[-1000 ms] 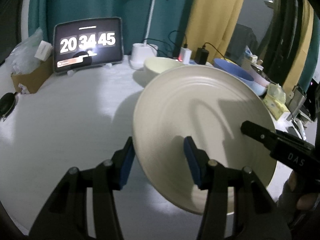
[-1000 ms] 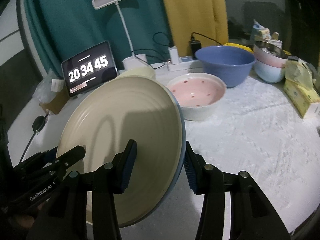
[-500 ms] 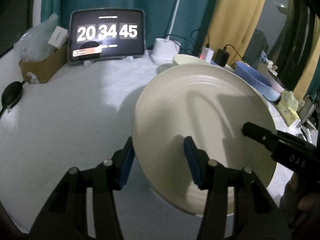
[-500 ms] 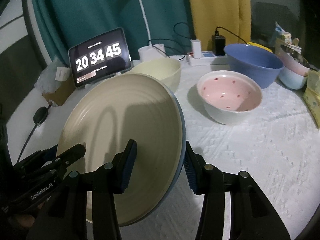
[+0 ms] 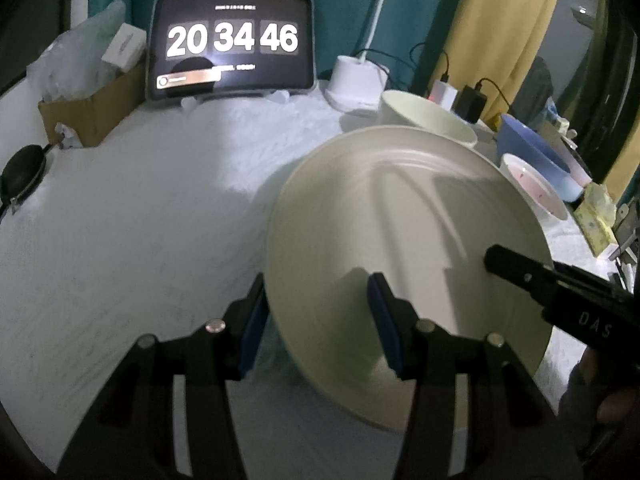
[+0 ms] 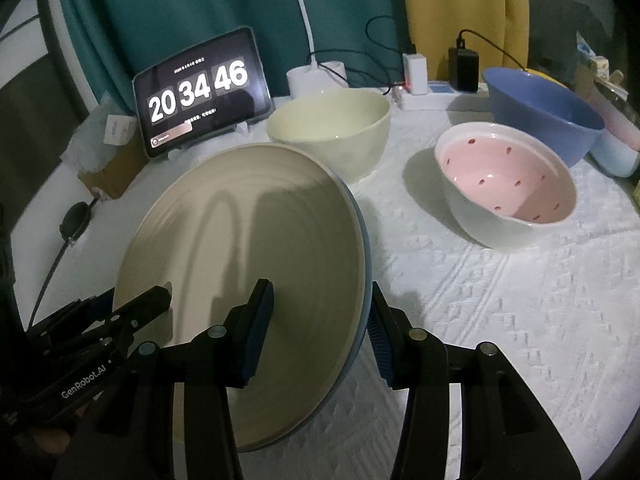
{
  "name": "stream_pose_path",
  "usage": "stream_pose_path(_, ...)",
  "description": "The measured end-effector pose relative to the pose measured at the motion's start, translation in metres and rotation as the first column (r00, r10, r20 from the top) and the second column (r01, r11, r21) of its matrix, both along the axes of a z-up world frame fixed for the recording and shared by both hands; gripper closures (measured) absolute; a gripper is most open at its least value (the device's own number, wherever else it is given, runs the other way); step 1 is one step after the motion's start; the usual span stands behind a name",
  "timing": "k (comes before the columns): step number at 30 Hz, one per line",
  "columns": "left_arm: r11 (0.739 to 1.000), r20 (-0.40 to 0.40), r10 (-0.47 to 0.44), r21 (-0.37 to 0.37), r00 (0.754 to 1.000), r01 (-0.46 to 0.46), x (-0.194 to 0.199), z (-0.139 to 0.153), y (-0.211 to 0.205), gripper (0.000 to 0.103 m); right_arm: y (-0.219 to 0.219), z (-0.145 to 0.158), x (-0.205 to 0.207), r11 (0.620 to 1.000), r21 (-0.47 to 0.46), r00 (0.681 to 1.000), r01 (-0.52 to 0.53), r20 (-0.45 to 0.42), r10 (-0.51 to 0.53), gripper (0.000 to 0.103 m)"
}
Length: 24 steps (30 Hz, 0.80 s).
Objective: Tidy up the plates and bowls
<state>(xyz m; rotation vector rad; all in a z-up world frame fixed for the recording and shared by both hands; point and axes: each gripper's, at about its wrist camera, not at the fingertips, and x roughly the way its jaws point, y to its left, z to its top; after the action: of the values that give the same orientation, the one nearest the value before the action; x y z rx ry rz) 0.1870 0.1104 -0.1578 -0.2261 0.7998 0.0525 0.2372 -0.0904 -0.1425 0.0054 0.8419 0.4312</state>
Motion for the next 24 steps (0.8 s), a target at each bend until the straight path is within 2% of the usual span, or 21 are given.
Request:
stream_pose_path(7,1.000,-0.007,-0.006,0.021,1.000,0.006,0.005,-0.002,-0.002,0.053,-0.002,-0.008,0.010,1.000,0.014,0.999,0.006,-0.042,-0.006,0.054)
stream_pose_path(12,0.996,0.006,-0.007,0.092,1.000,0.006,0.004,-0.002,-0.012,0.051,-0.003,-0.013,0.015,1.000,-0.005,0.998,0.012,-0.065,-0.012,0.051)
stream_pose_path(19,0.994,-0.019,-0.008,0.106,1.000,0.010,0.004,0.001,-0.012,0.051,-0.003,-0.013,0.015,1.000,-0.028,0.999,-0.005,-0.050,0.004,0.051)
stream_pose_path(24,0.995,0.009,0.022,0.101,1.000,-0.023,-0.005,0.012,-0.009,0.051,-0.008,-0.007,0.009,0.999,-0.046,1.000,0.005,-0.022,-0.006,0.051)
